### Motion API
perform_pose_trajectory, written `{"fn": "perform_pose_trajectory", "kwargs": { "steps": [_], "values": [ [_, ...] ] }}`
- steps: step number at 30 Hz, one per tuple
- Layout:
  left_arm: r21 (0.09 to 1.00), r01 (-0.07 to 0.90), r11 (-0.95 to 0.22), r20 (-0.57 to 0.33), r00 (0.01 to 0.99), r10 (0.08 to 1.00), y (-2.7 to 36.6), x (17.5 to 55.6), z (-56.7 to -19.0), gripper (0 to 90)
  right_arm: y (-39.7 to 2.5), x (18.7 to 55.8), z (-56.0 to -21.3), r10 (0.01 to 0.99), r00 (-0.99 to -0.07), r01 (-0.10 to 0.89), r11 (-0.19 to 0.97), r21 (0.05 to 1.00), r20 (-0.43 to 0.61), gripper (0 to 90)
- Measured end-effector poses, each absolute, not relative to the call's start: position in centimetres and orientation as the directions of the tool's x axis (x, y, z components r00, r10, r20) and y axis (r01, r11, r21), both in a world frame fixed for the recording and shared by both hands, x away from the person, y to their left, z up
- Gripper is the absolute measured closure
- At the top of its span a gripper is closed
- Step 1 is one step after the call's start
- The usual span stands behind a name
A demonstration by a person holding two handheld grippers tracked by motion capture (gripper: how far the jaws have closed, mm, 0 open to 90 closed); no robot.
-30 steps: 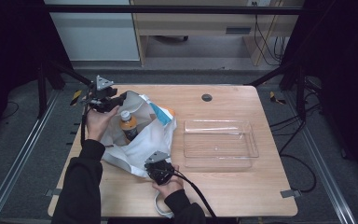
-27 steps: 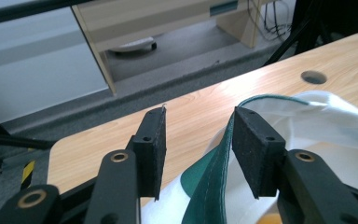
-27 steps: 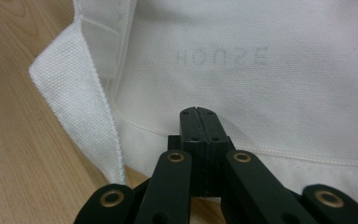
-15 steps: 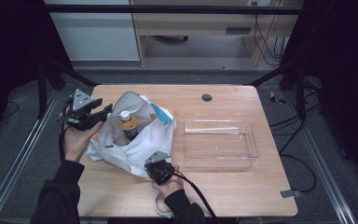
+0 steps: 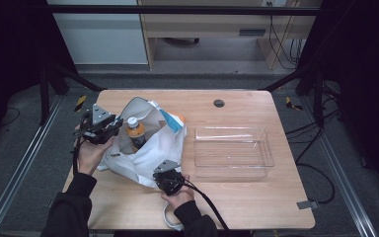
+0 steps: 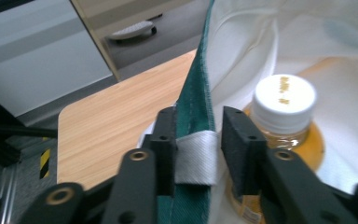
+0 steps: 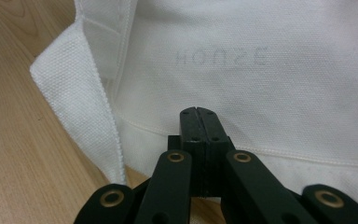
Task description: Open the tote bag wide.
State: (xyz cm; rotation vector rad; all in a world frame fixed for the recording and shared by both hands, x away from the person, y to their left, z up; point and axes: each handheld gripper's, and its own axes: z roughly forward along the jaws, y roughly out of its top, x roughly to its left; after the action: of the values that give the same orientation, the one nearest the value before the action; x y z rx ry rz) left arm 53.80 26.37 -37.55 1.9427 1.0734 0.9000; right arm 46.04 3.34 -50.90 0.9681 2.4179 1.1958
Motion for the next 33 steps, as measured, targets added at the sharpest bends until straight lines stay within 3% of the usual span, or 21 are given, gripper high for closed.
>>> {"fn": "perform_pose_trajectory", "kwargs": {
  "steps": [7, 19, 29, 33],
  "values": [
    [0.836, 0.407, -0.368, 0.233, 0.345, 0.909, 26.7, 55.2, -36.9, 80.7, 3.4, 46.0, -50.9, 0.674, -0.737, 0.446, 0.437, 0.781, 0.044, 90.0],
    [0.825, 0.49, -0.28, 0.15, 0.288, 0.946, 26.8, 59.1, -39.7, 81.3, 3.4, 46.0, -50.9, 0.667, -0.744, 0.437, 0.44, 0.785, 0.039, 90.0],
    [0.785, 0.543, -0.297, 0.152, 0.296, 0.943, 26.3, 60.5, -42.1, 81.3, 3.4, 46.0, -50.9, 0.664, -0.747, 0.433, 0.44, 0.787, 0.04, 90.0],
    [0.79, 0.565, -0.24, 0.081, 0.291, 0.953, 26.8, 60.8, -43.7, 81.2, 3.4, 46.0, -50.9, 0.663, -0.747, 0.433, 0.442, 0.786, 0.039, 90.0]
  ]
}}
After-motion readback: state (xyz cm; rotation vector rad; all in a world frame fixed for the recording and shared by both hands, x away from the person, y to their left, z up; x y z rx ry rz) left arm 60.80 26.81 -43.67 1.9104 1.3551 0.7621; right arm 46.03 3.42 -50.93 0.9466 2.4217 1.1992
